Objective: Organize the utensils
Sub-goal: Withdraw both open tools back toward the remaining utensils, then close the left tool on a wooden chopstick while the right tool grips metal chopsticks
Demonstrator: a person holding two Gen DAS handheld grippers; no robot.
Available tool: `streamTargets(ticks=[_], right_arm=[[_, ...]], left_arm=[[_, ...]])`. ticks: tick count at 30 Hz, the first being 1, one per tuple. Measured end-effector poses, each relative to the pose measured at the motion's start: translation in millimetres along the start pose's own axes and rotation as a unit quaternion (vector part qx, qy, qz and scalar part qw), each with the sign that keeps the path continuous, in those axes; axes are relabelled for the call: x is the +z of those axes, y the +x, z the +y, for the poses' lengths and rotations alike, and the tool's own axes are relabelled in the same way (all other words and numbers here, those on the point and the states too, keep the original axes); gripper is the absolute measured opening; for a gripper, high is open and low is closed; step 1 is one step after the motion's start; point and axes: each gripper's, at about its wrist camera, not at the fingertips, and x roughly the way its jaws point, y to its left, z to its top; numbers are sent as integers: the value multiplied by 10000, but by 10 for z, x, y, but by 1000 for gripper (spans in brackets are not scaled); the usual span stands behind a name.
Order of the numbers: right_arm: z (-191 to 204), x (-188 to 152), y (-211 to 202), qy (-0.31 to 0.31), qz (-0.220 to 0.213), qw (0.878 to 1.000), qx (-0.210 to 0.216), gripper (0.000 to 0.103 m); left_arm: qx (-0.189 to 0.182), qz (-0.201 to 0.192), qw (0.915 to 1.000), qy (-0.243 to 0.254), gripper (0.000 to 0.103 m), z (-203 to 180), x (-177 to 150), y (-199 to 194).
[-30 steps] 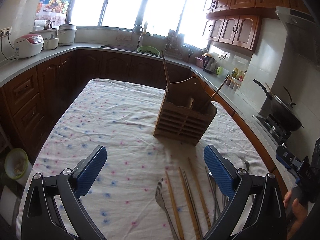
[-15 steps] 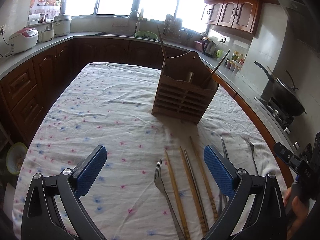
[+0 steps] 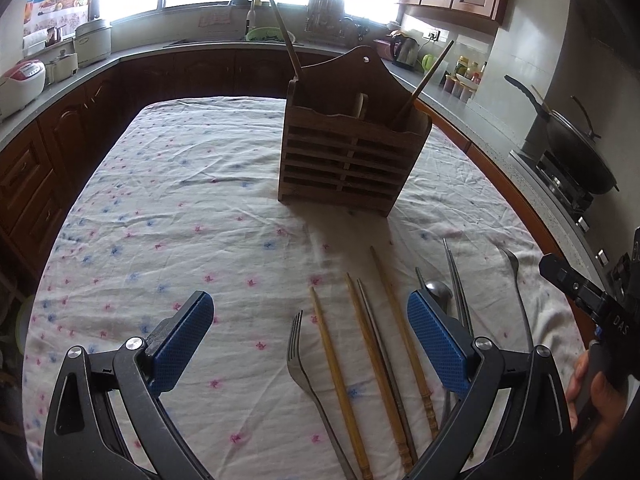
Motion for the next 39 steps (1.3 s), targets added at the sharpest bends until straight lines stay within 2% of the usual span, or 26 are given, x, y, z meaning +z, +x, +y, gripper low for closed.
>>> streamTargets(ticks=[1,6,11,16,18,21,24,26,27,31,35,39], right_arm=[[0,12,34,-3,42,10000,-7,87],[-26,68,249,37,340,9994,-24,63],[-95,166,540,107,660,9978,-43,43],[-193,285,869,124,986,9950,-131,35],[-212,316,1017,75,1130,9934,-199,28],[-234,335,1219,26,1394,9899,-243,20],[-249,328,1389,-55,1615,9863,-335,16],[-270,313,1483,-80,1750,9838,-370,13],[-268,306,1512,-108,1790,9831,-370,12],[-184,299,1534,-449,1787,9814,-535,7],[-121,281,1562,-619,1739,9808,-621,6],[-204,306,1540,-235,1723,9839,-403,5]], left_arm=[[12,23,10000,12,99,-12,13,27],[-64,188,9996,194,93,-152,126,188],[-230,503,9975,443,83,-357,247,464],[-358,966,9932,551,63,-517,328,825],[-363,1139,9910,603,56,-570,342,957],[-366,1302,9885,678,51,-634,362,1098],[-368,1459,9861,706,43,-665,369,1227],[-402,1620,9833,730,32,-691,347,1315],[-416,1718,9815,732,23,-703,340,1367],[-156,1588,9818,1028,11,-822,320,1381],[-134,1534,9821,1082,8,-860,333,1411],[-291,1561,9830,919,7,-823,340,1390]])
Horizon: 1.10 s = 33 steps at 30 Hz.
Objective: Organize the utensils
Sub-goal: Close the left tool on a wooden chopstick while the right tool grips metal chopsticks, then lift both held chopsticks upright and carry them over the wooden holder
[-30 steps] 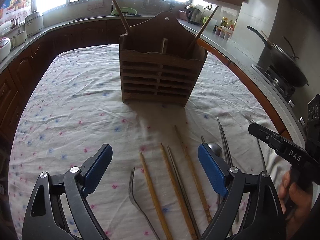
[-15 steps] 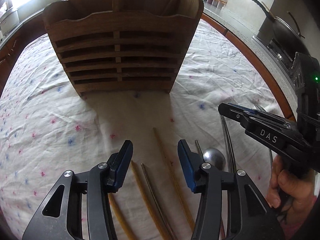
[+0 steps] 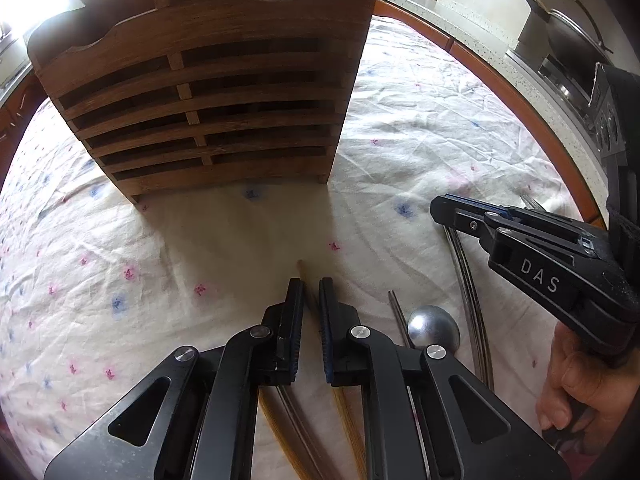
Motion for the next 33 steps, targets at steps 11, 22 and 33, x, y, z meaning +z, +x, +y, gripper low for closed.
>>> streamTargets(ticks=[11,22,33], right_arm=[[-1,41,-523,298,-480,9968,556,4],[154,-59,-962,205,-843,9937,714,3],[307,-209,-1447,76,-1223,9880,946,3]], left_arm=[[-509,-564,9963,-412,6,183,-144,-605],[-705,-1093,9897,-605,6,300,-348,-1151],[-939,-1591,9805,-666,5,344,-575,-1711]])
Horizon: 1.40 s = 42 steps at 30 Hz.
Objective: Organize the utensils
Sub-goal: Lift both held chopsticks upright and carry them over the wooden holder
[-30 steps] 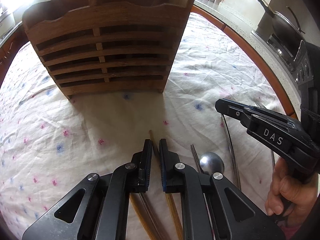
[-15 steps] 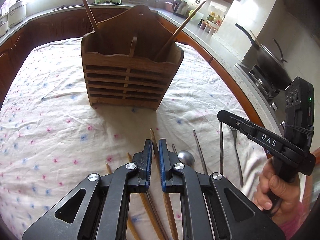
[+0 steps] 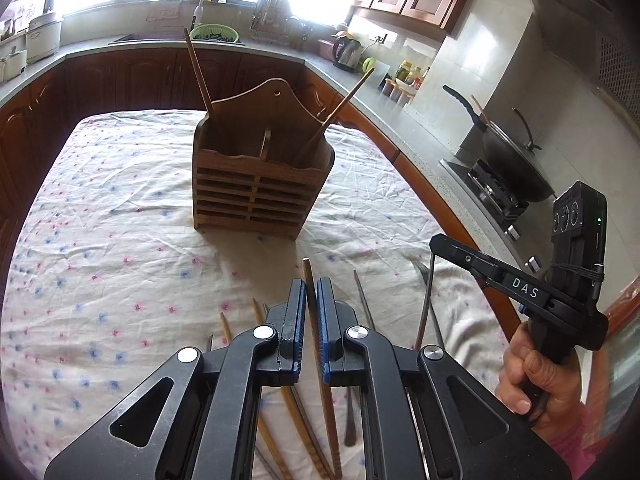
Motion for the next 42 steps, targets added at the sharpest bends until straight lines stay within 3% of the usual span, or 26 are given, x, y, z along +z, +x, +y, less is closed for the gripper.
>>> streamTargets(ticks=[9,17,33,42], right_arm=[[278,31,-451,-337,-454,9984,84,3],[483,87,-717,-706,-993,9925,-129,3],[561,326,-757,-653,-1470,9869,64,3],[590,631,-717,-569,-1832,9814,103,3]], left_arm=[[-213,-530,9984,6,4,-29,-79,-473],[-238,-1141,9931,-122,4,38,-36,-814],[7,-1777,9839,-205,4,184,255,-988],[252,-2219,9744,-255,4,302,676,-1047]])
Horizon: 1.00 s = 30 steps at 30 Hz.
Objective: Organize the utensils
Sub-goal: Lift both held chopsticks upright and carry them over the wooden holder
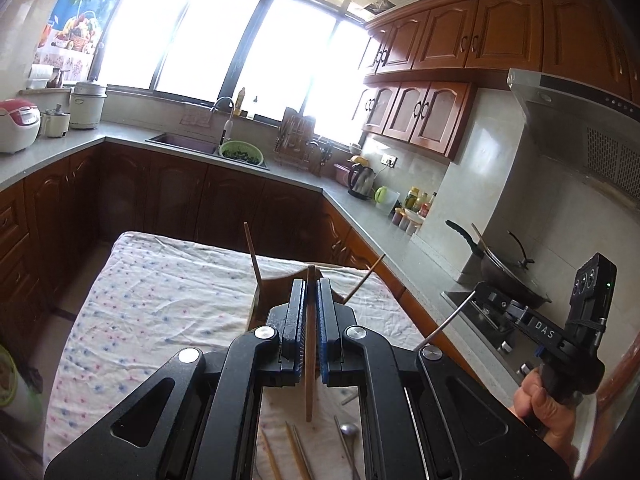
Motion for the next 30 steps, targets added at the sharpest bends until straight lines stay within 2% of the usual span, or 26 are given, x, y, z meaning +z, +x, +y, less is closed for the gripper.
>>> streamTargets(ticks=[8,16,22,30], right_arm=[[7,359,189,49,-401,9992,-76,3],[1,576,480,72,-685,9974,-197,3],[-101,434,804,94,-648,9972,-357,3],[-405,47,1191,455,-354,9971,-506,3]], left_arm=[[288,-563,9979,-104,4,140,438,127],[461,-825,9952,-235,4,286,719,486],[612,-761,9943,-436,4,410,644,913],[678,-466,9947,-617,4,583,222,1460]])
